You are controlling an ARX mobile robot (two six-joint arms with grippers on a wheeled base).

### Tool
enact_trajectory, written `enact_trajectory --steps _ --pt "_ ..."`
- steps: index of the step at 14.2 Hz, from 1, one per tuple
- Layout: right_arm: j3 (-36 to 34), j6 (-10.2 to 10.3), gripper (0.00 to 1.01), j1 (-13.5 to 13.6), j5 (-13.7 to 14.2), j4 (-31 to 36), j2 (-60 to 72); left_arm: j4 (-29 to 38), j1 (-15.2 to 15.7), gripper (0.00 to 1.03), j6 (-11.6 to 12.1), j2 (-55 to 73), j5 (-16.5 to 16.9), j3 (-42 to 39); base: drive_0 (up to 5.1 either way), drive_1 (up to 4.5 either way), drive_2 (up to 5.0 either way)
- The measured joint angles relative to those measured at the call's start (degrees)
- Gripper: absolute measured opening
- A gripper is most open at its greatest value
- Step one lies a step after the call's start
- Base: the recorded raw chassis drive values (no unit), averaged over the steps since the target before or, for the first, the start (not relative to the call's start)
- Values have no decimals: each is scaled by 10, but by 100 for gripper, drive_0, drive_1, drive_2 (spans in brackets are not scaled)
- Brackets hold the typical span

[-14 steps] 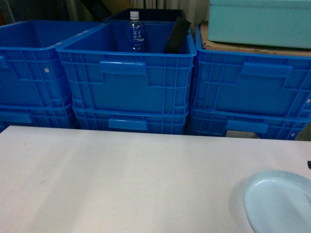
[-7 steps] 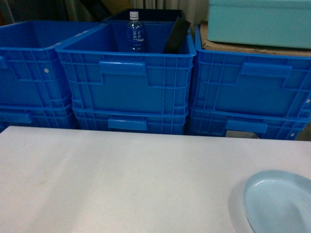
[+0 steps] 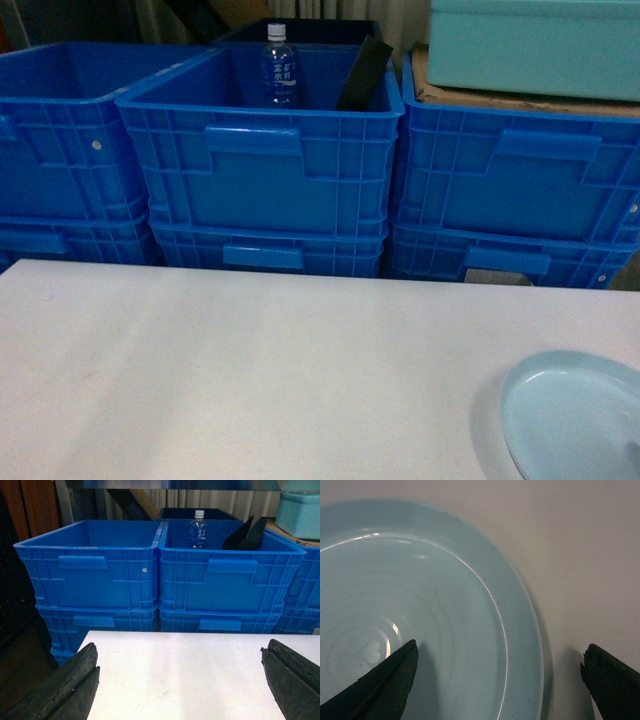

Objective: Place blue tray on left shelf second layer neatly

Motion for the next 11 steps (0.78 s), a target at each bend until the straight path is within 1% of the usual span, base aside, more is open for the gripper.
enact_trajectory --steps 2,3,5,7,8,9,11 --pt "-3 1 98 -3 0 16 9 0 0 98 0 0 0 0 0 0 0" --pt "-5 3 92 -3 0 21 9 0 0 98 0 0 0 0 0 0 0" --pt "-12 7 70 -2 -1 28 9 0 0 98 0 0 0 0 0 0 0" --pt "-14 10 50 9 0 21 3 0 0 98 0 0 0 0 0 0 0" --pt "-15 12 40 12 11 20 1 0 0 98 0 0 0 0 0 0 0" --pt "-15 14 29 12 15 21 0 0 0 98 0 0 0 0 0 0 0" --pt "-20 16 9 13 15 33 -1 0 0 98 0 0 0 0 0 0 0"
